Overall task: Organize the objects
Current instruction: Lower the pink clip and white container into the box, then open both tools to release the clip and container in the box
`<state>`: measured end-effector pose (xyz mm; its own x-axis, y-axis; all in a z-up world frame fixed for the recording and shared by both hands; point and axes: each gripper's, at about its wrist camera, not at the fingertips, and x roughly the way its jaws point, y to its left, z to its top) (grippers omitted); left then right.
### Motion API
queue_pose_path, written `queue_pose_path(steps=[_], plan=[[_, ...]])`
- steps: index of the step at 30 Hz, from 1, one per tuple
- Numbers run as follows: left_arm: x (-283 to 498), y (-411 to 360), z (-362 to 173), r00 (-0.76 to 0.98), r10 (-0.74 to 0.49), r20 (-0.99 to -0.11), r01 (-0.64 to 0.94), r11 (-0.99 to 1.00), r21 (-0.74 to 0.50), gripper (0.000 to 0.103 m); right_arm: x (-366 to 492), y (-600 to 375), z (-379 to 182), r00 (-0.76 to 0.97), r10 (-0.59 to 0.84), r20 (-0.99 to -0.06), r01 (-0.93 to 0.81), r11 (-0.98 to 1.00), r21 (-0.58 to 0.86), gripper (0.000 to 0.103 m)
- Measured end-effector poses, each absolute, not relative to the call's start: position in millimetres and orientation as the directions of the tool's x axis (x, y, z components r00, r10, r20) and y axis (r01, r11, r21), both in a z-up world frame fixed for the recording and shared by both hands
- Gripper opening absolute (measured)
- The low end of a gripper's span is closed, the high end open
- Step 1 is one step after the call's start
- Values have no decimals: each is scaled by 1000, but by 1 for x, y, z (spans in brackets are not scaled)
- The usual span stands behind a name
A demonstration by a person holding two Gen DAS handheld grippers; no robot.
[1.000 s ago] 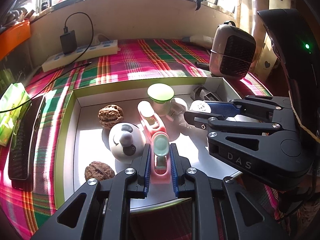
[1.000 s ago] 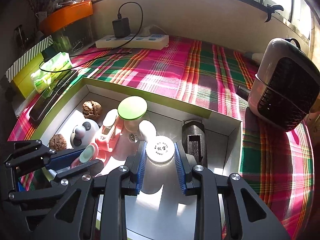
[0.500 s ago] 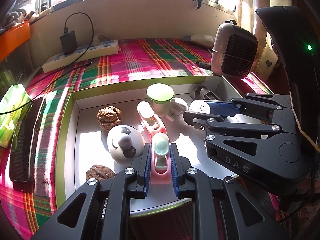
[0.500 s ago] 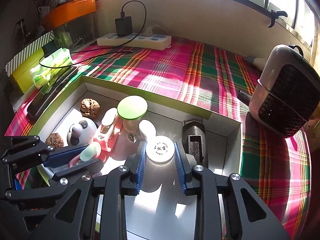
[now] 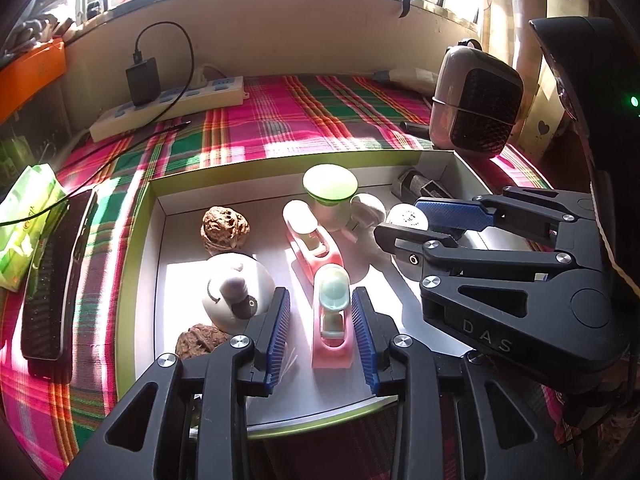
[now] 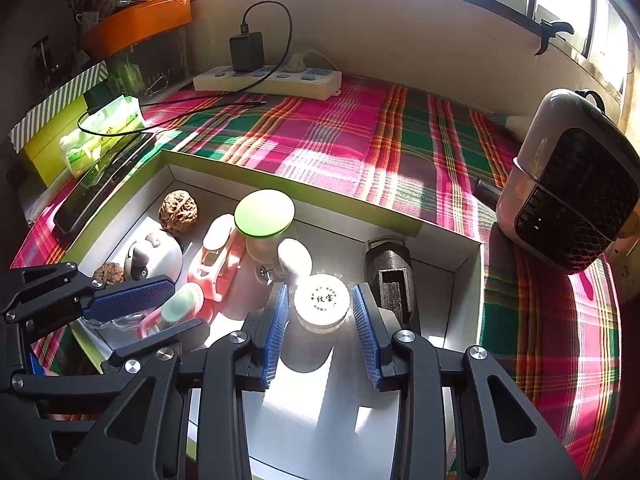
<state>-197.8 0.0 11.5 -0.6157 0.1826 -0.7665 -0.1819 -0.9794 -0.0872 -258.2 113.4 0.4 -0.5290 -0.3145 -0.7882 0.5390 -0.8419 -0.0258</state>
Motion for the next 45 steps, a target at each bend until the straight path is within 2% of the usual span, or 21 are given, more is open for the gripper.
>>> queue_pose_path(steps=[26,45], plan=[[-172,-5,28,-641,138,-755,-140,-988,-62,31,-225,126,24,-573,-322,-754,469,-883,21,38],[-133,-4,47,-701,65,-710,-80,-997,-12,31,-185,139,38,-601,-347,-720,422,-903,83,38]])
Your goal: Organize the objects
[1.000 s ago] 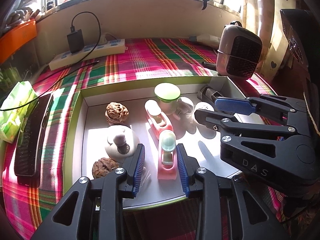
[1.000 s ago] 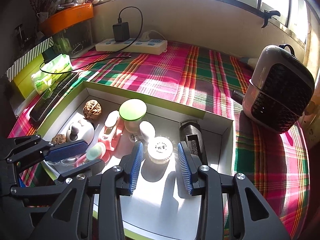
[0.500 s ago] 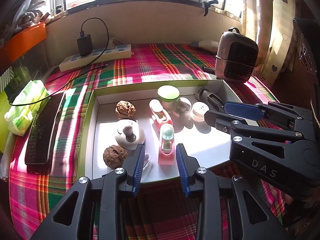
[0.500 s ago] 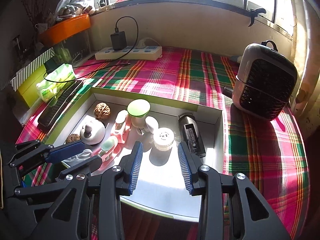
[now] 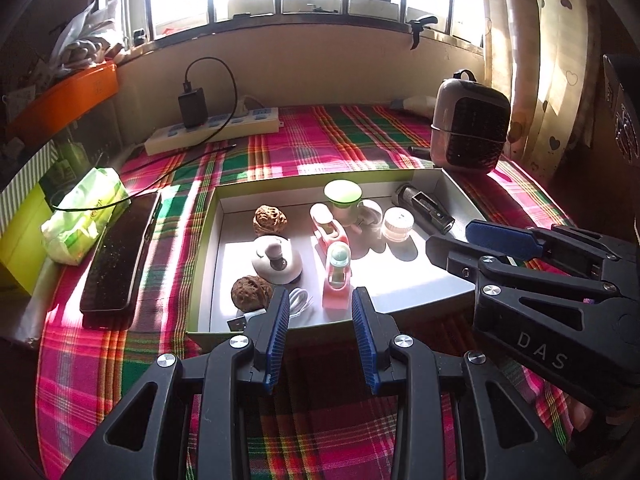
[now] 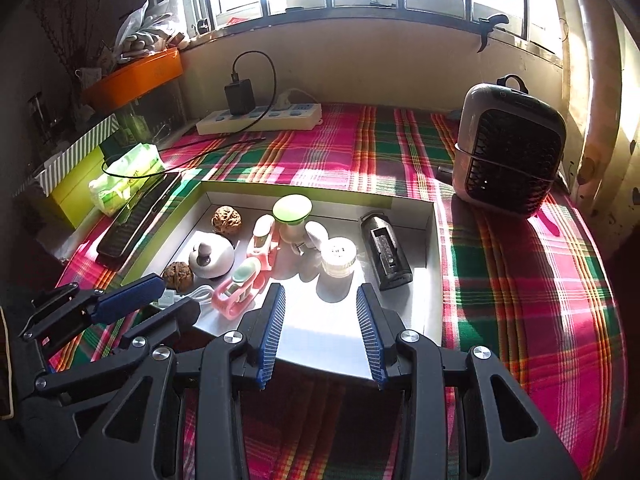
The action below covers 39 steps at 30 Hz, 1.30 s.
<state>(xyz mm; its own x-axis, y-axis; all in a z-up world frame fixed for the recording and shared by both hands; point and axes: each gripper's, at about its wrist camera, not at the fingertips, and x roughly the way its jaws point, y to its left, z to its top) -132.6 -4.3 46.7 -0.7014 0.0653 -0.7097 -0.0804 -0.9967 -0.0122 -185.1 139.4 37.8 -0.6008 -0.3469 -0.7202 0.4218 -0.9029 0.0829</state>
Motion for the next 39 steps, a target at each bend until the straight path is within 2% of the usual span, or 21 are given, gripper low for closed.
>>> queue_pose_path(steps=[6,19,20,22,23,39], plan=[[-117,-2,49,-719,25,-694,-56,-998,22,31,-168,145,40,-620,-332,-711,411,-909,67,38],[-89,-4,37,-698,12,-716,-22,-1000,4,31,-136,155,30,-606,-319,-729,383,-920,85,39],[-88,-4,34,-693,12,-721,-19,-1000,2,31,-134,156,27,-601,-318,-733,380,-921,88,39],[-86,-5,29,-680,8,-733,-11,-1000,0,31,-130,158,22,-593,-315,-741,375,-922,93,49],[-85,-6,27,-675,8,-738,-6,-1000,-6,31,-128,159,20,-589,-313,-745,371,-924,95,50],[-75,-3,7,-642,1,-767,16,-1000,-15,31,-111,172,-5,-557,-255,-790,319,-944,80,55]])
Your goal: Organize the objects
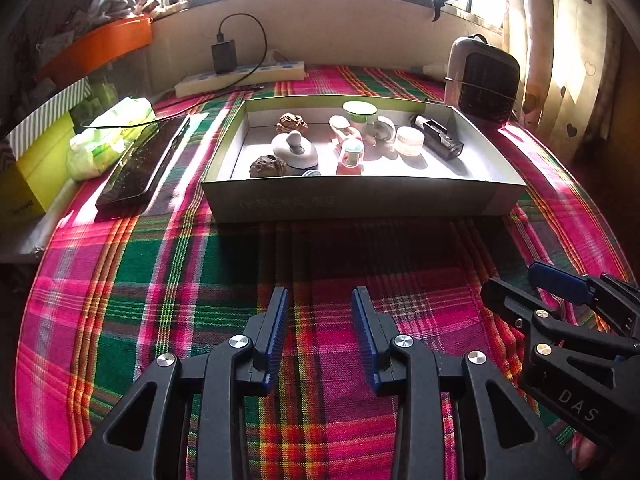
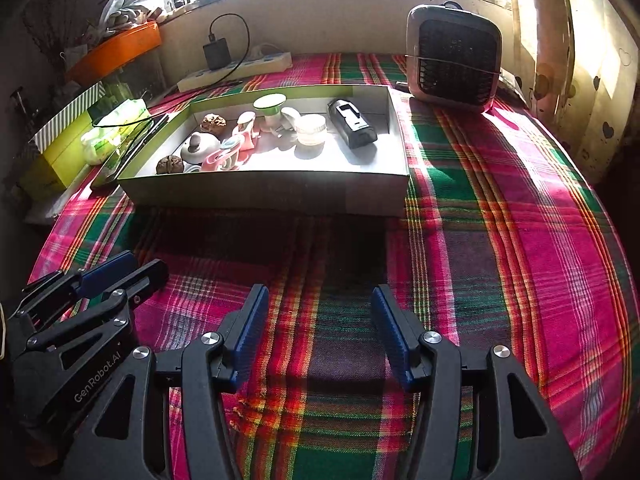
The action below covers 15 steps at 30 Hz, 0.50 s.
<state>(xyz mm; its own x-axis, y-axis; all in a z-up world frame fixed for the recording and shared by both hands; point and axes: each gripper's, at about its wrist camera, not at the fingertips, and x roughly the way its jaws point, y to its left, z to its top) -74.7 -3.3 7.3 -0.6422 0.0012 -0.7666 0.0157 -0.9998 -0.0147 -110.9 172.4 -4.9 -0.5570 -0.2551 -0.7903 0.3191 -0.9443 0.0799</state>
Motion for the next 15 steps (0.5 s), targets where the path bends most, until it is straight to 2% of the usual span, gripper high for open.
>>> queue_pose_path(steps=[15], plan=[[-74,-1,7,-640,-16,-768,20,-1000,4,32,-104,168,-8,-586,-214,-782,318,-948,21,61]])
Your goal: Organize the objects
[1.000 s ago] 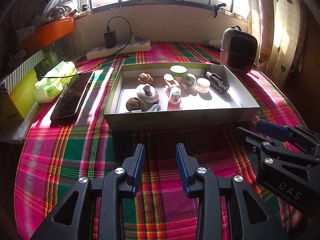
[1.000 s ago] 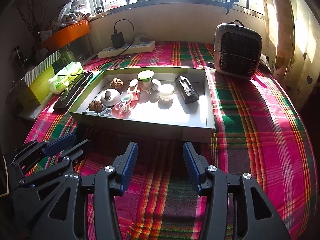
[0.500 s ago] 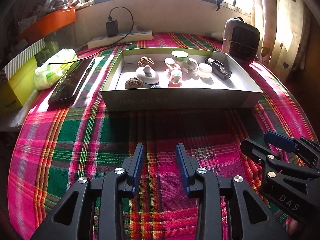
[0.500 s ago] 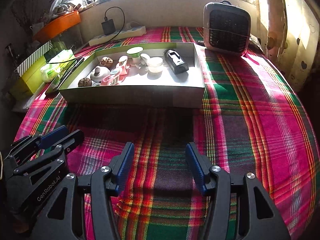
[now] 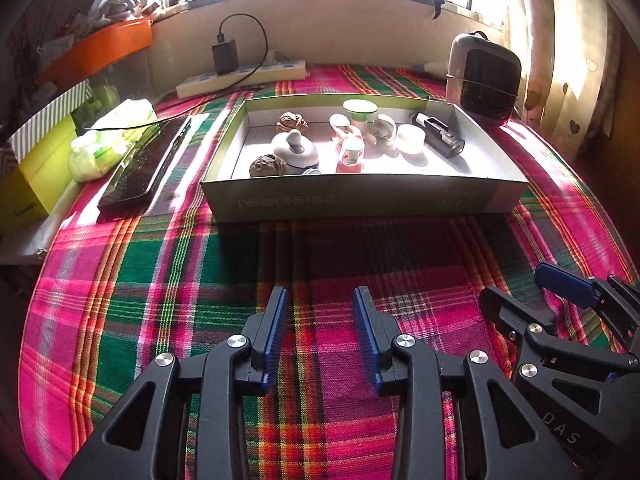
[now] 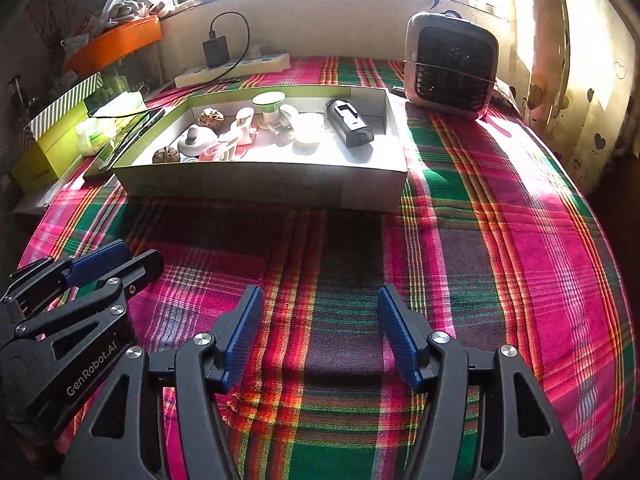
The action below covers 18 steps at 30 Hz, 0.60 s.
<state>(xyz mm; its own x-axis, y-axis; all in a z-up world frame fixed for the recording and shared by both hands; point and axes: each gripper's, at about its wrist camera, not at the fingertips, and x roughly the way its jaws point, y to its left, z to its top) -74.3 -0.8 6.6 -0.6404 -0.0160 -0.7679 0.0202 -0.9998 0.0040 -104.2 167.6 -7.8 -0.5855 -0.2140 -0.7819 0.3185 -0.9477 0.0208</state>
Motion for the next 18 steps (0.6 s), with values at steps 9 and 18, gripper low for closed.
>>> queue_pose_path(steps=[9,18], plan=[[-74,0,7,-640,-16,-768,20,-1000,4,32,-104,166,-8,-585,-213,-783,320,-947,18,62],[-74,-1,7,-640,-16,-768,21,-1000,3,32,-104,166,-8,-585,-213,-783,320,-947,18,63]])
